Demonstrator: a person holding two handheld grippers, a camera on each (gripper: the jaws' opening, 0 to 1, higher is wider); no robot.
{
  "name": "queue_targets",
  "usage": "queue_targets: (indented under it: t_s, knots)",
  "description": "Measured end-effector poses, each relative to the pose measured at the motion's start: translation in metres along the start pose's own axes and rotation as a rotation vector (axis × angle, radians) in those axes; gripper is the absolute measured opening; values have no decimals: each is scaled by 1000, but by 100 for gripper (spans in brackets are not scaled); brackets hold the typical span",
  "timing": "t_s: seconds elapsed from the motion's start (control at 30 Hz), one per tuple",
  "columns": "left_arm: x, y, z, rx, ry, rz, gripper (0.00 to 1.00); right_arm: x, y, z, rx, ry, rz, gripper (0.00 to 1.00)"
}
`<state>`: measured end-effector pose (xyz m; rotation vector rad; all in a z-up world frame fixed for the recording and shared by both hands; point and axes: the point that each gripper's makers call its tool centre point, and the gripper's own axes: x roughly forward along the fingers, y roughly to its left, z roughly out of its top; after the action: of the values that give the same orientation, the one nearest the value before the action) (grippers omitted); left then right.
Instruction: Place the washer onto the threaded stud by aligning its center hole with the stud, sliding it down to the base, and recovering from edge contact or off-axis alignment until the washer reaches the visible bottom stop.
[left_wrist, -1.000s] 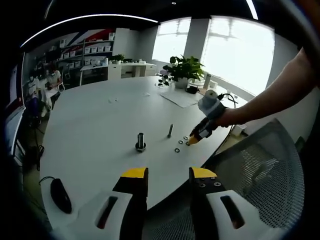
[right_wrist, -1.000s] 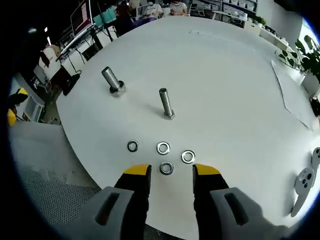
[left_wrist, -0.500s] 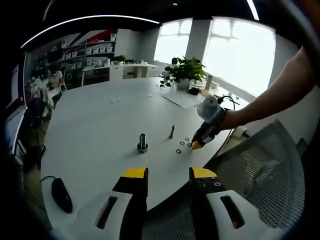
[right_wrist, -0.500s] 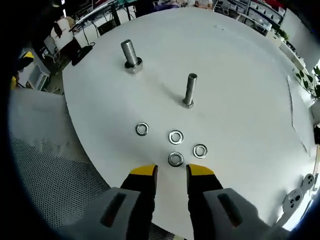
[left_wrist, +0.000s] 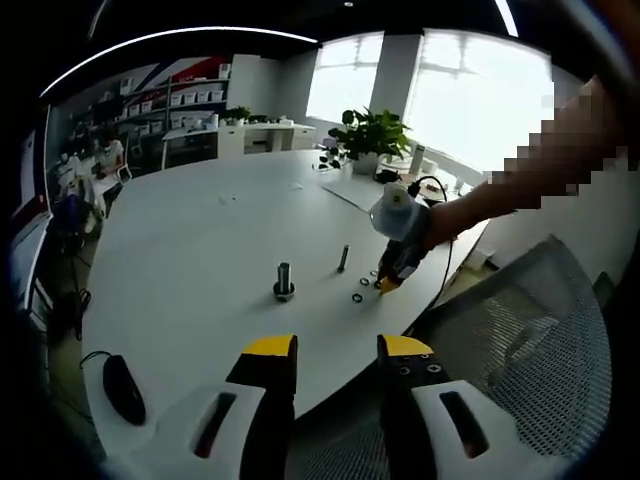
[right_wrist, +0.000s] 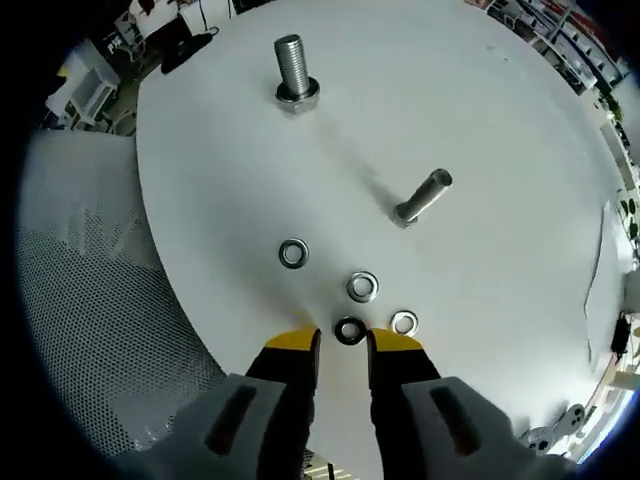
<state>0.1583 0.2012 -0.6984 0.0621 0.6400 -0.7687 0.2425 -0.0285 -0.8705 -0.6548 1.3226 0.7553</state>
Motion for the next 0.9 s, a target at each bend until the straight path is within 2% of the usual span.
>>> queue_targets:
  t_s: [0.17,0.37,0.5,0.63,0.77,0.87,0.9]
  knots:
    - [0,0,-2,3,11,1,30,2,-5,0,-36,38,9,16]
    - [0,0,-2,2,14,4,29,1,-3,-1,-60,69,-1,16]
    - [0,0,-3,3,18,4,28,1,-5,-1,-34,79,5,16]
    - [0,1,-2,-3,14,6,28,-1,-3,-1,-8,72,7,15]
    - [0,1,-2,-4,14,6,28,-2,-2,-2,-49,31,10,16]
    - [0,1,-2,-4,12,3,28,-4,6,0,16,-4,74,23]
    - [0,1,-2,-2,12,4,28,-4,5,0,24,-5,73,24]
